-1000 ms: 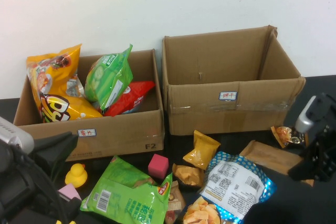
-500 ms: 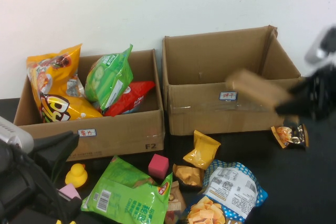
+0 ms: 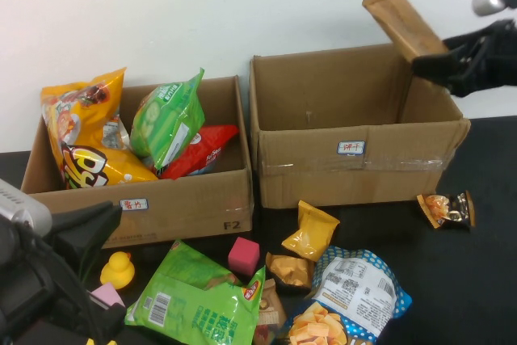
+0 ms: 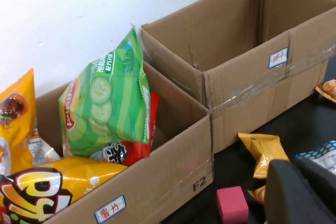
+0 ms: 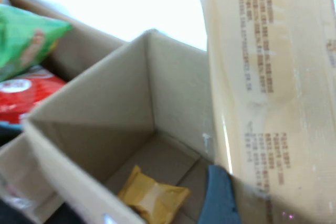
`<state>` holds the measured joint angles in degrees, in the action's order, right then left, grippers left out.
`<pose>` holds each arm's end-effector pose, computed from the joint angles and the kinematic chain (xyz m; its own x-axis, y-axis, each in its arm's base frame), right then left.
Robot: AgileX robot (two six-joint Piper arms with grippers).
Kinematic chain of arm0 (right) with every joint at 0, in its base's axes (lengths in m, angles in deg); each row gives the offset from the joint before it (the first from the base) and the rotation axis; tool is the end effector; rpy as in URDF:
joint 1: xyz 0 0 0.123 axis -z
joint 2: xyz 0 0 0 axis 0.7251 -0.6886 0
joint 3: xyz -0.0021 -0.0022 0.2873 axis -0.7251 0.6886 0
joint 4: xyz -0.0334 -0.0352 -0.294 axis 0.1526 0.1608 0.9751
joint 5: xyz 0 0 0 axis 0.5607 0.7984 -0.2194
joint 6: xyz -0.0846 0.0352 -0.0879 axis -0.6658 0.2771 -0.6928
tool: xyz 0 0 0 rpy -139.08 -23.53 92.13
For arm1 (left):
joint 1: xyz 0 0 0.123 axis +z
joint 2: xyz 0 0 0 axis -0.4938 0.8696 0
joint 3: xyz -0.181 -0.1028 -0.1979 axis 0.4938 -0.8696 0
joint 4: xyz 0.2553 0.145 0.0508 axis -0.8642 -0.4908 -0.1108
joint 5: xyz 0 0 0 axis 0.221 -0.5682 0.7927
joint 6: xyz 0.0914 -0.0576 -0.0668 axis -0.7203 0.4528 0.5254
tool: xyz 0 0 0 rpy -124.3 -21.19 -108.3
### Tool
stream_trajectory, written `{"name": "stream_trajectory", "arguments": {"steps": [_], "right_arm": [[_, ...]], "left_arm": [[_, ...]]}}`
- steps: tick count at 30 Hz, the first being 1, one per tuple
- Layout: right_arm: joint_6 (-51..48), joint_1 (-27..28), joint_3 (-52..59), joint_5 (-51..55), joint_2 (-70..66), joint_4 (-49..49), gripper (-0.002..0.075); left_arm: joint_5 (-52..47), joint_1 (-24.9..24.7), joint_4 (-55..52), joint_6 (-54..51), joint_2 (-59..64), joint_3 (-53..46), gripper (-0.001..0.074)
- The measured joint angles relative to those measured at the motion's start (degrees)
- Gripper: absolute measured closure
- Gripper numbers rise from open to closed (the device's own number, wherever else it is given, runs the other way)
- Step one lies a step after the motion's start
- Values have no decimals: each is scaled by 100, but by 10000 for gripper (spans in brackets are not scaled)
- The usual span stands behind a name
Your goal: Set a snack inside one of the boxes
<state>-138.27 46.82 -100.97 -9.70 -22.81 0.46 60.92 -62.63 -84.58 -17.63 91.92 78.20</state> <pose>0.4789 0.0659 0.2273 -0.3165 -0.2852 -0.9047 -0.6067 0.7940 -0.0381 0.1975 -0.1157 0.2843 -0.1971 0.1808 -0.9636 0.4855 0.8719 0.0643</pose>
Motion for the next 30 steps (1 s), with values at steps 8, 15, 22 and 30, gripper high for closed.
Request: {"name": "stream_trajectory", "arguments": {"steps": [8,15,22,30], "right_arm": [[-647,-107,-71,-427,-828,-1094,90],[-558,-122,-233,-630,-423,-531,90],[865,-122,-233,-213,1340,2063,605],[2234,-136,-4,1322,3365,3894,715]], "left_arm": [[0,0,-12,-24,0,0,736],[-58,0,-172,-24,0,0,736],[-908,0,-463,-24,-145,450,736],[-1083,0,-1015,1,-1049,547,736]]}}
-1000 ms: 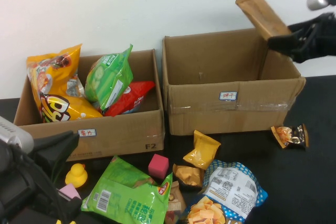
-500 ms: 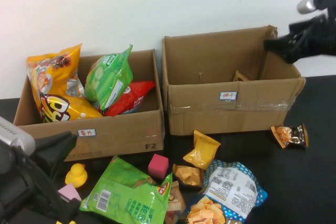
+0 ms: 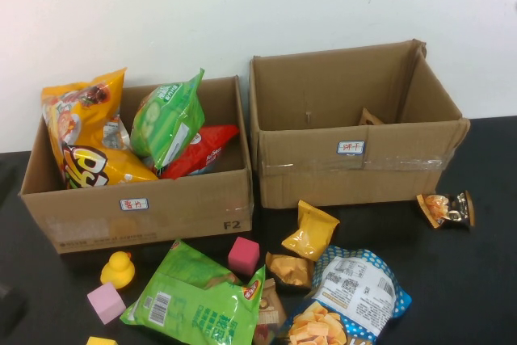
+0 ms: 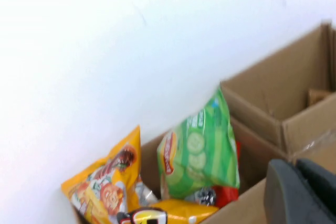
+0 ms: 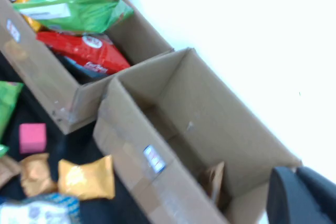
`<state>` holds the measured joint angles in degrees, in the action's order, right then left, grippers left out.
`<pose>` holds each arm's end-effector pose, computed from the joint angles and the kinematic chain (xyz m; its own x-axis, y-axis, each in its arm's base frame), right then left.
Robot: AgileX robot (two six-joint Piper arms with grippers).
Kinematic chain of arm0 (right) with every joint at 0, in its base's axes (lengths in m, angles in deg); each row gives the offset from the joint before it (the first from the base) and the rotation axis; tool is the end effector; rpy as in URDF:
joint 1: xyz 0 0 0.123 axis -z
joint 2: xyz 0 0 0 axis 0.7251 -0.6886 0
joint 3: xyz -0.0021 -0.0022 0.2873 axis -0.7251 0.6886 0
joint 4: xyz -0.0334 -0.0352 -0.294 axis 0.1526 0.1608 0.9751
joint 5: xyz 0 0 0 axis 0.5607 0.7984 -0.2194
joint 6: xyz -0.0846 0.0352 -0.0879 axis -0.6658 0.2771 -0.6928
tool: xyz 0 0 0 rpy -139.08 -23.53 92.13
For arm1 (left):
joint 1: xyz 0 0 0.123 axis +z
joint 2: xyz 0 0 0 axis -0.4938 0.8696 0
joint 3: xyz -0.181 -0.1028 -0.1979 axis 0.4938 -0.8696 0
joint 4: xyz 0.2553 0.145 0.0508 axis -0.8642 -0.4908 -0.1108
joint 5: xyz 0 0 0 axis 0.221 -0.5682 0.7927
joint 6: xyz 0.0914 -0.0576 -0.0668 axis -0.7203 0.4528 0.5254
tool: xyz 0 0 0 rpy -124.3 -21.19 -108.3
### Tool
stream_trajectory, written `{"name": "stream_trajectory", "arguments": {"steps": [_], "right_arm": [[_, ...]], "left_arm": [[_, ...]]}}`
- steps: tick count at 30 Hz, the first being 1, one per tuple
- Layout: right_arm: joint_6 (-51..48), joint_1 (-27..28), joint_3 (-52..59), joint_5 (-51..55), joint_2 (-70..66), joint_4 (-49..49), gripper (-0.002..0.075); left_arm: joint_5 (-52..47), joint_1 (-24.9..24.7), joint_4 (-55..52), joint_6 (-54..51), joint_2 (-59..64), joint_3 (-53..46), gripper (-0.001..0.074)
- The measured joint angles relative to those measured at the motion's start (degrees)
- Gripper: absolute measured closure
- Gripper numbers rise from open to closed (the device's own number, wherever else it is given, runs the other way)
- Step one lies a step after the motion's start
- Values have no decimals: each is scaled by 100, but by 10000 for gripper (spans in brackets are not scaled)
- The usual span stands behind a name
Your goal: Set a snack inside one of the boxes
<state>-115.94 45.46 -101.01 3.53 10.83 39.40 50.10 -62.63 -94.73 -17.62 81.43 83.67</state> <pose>0.3299 0.0679 0.4155 -0.0260 -0.6189 -0.7850 -0.6541 0.6044 -0.4549 0.1730 -0.0780 0.3475 -0.0262 0.2438 -0.9695 0.3539 0.9093 0.2191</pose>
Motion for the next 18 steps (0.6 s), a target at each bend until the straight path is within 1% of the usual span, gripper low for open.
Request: {"name": "stream_trajectory", "arguments": {"steps": [3,8,12,18], "right_arm": [[272,0,657,-44,750,182,718],[387,0,2289,-283,1969,261,719],[441,0,3514,-222,2757,285,720],[531,0,4809,-181,3672,71,720]], "left_arm": [[108,0,102,9,-550,-362,737],[184,0,246,89,-1421,-1112,736],[-31,0,528,279,-2027,-1280,736],[-423,0,616,313,-2492,-1345,736]]}}
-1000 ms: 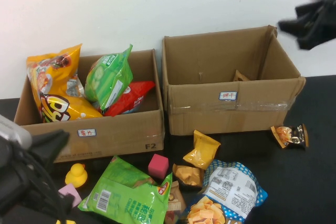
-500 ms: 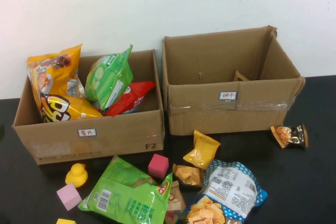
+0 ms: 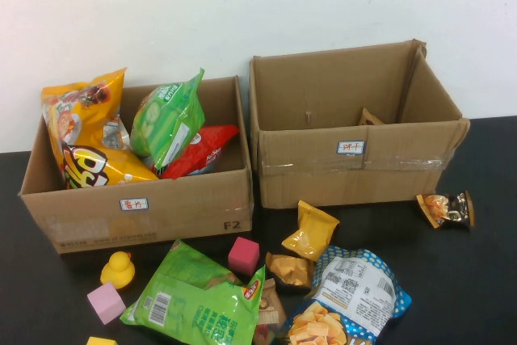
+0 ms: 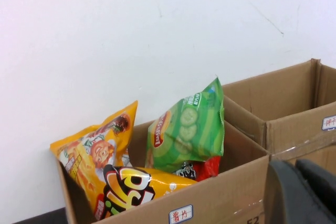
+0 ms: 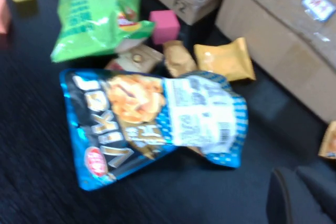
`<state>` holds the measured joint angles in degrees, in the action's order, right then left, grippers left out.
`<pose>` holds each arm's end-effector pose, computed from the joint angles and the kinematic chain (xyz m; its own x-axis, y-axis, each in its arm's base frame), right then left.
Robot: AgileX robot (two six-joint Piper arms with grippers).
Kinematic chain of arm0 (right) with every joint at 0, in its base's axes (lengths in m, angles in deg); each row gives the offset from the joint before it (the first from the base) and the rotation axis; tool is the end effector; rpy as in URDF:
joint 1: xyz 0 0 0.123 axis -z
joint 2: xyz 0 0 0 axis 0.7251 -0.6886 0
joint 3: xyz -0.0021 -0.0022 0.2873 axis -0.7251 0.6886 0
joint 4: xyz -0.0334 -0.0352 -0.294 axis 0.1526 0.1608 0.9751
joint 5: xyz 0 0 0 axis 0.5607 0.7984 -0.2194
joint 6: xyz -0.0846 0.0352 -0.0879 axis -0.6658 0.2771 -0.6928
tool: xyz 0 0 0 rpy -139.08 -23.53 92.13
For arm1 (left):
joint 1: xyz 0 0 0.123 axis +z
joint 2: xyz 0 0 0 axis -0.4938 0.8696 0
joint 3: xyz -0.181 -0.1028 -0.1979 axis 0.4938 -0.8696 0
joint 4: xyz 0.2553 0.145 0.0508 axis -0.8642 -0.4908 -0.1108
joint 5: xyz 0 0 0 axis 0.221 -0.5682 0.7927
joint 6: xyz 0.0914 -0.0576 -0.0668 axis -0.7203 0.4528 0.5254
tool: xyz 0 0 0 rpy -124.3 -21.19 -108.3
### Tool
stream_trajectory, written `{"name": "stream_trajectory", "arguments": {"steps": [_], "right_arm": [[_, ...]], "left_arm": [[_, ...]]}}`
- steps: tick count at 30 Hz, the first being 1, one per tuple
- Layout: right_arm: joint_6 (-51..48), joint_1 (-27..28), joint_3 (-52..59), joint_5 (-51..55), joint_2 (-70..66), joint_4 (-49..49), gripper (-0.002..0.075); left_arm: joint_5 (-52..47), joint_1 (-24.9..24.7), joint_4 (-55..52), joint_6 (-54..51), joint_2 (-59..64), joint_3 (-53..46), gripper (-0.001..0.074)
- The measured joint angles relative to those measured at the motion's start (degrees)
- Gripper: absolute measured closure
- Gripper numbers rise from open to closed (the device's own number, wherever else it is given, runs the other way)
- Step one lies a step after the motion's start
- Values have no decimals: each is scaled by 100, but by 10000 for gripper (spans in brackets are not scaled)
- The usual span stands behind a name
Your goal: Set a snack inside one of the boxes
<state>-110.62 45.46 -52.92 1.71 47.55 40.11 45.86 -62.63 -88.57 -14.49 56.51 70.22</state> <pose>0.1703 0.0623 0.2501 -0.2399 -0.5682 -0.7872 -0.6913 0.6693 -0.2723 0.1143 -0.0381 0.3064 0.0083 0.0202 -0.9998 0.3295 0.9439 0.0218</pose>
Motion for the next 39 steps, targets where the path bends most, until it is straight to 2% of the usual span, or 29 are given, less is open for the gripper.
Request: {"name": "stream_trajectory", "arguments": {"steps": [7,16,39], "right_arm": [[8,0,325,-274,214,-591,723],[14,0,325,-540,214,-2145,724],[-24,0,325,-184,214,-2591,727]], "left_arm": [[-77,0,27,10,-46,-9,736],[-102,0,39,13,-46,-9,736],[-115,0,182,109,-46,-9,736]]}}
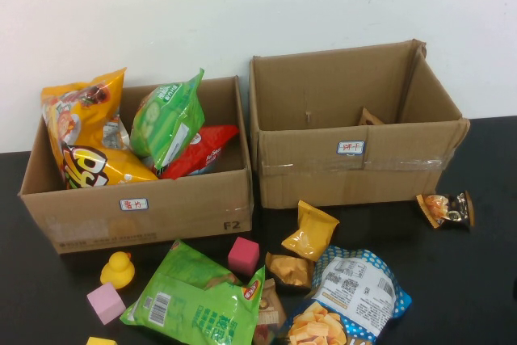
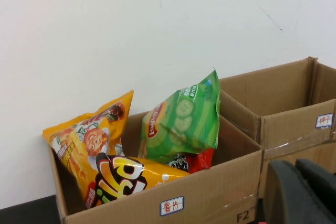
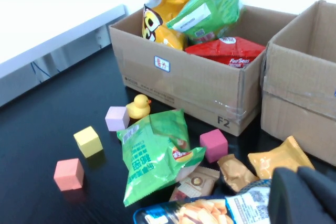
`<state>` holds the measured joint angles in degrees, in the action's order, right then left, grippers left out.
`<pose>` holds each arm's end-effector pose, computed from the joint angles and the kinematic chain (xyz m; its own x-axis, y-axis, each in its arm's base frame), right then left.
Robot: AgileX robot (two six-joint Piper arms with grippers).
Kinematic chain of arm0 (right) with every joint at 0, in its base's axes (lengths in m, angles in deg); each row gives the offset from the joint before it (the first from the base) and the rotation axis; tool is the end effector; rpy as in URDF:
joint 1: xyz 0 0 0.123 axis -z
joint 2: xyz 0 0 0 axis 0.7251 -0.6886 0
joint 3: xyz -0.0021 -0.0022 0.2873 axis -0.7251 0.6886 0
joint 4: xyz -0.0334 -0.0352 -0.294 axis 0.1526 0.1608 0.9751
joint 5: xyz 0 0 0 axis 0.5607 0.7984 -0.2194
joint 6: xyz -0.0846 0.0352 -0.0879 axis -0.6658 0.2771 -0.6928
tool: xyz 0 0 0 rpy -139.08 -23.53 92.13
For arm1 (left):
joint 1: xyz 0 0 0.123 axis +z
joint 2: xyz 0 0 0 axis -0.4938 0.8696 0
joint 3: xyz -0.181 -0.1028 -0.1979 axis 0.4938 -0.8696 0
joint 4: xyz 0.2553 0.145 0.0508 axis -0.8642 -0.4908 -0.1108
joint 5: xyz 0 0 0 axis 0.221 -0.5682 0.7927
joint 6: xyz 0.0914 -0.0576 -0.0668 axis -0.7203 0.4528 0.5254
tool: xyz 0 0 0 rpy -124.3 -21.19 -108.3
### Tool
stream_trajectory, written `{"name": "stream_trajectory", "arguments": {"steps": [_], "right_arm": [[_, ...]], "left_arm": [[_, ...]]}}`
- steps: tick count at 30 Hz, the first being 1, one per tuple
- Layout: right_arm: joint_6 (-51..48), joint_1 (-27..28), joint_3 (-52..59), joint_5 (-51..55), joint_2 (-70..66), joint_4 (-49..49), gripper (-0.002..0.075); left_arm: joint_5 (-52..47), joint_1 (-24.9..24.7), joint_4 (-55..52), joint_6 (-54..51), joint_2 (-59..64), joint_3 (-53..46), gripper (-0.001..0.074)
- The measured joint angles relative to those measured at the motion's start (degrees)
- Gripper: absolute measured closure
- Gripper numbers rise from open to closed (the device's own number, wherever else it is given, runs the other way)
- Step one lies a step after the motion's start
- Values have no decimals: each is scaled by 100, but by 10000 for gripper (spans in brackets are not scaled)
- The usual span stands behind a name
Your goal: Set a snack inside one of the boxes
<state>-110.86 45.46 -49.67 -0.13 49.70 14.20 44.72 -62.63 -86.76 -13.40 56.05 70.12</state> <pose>0.1665 0.0827 0.2680 -0.2625 -0.1605 -0.9515 -0.6578 0.7512 0.0547 0.1132 -0.0375 0.3036 -0.0247 -0.0204 -0.9995 0.3295 0.9437 -0.0274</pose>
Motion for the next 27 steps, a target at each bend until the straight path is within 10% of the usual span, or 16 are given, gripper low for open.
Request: {"name": "stream_trajectory", "arguments": {"steps": [27], "right_arm": [[-1409,0,0,-297,0,-25,727]], "left_arm": [[0,0,12,9,0,0,736]]}}
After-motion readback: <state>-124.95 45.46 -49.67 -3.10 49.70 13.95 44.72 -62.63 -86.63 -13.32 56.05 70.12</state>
